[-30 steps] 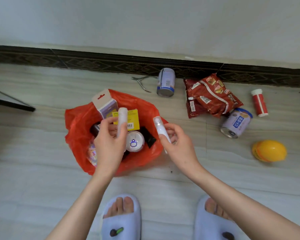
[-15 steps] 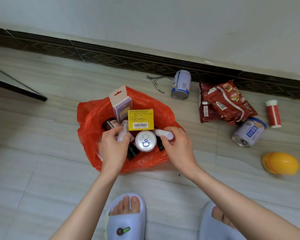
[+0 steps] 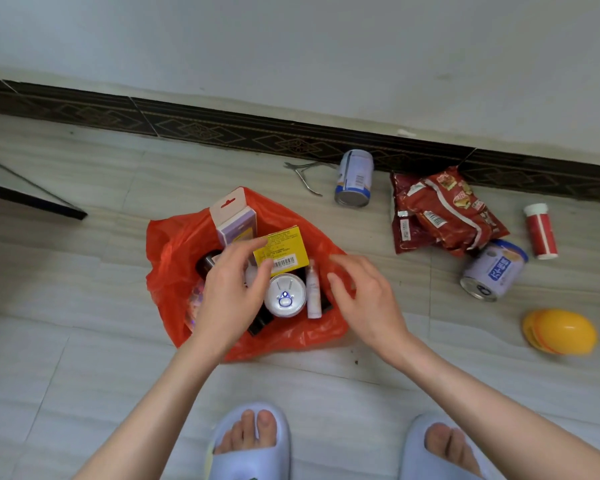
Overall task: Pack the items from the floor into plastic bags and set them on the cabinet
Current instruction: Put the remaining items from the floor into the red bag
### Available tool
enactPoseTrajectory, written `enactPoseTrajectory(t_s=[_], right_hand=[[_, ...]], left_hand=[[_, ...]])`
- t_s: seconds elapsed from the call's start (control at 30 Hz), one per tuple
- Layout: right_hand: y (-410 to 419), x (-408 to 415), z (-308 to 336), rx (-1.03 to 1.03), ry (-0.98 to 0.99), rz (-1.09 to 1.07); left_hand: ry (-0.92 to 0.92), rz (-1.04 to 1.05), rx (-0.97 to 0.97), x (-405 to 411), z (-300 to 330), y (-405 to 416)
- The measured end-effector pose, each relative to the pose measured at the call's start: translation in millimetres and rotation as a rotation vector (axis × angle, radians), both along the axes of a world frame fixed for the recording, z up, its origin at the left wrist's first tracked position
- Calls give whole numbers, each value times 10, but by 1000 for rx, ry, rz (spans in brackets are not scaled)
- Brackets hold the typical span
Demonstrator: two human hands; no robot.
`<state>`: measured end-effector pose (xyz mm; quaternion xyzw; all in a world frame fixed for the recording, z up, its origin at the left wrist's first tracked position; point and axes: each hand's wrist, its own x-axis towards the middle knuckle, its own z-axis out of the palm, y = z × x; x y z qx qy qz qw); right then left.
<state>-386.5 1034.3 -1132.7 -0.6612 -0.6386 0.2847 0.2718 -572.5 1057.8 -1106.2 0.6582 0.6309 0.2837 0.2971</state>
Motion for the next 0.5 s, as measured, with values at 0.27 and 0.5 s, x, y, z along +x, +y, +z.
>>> enactPoseTrajectory(t_s=[0.27, 0.5], right_hand=[[1121, 537, -40, -149, -84, -261], [1729, 461, -383, -212, -160, -333]], left_hand=[[184, -297, 106, 469, -80, 1284], [544, -486, -213, 711, -736, 1865]])
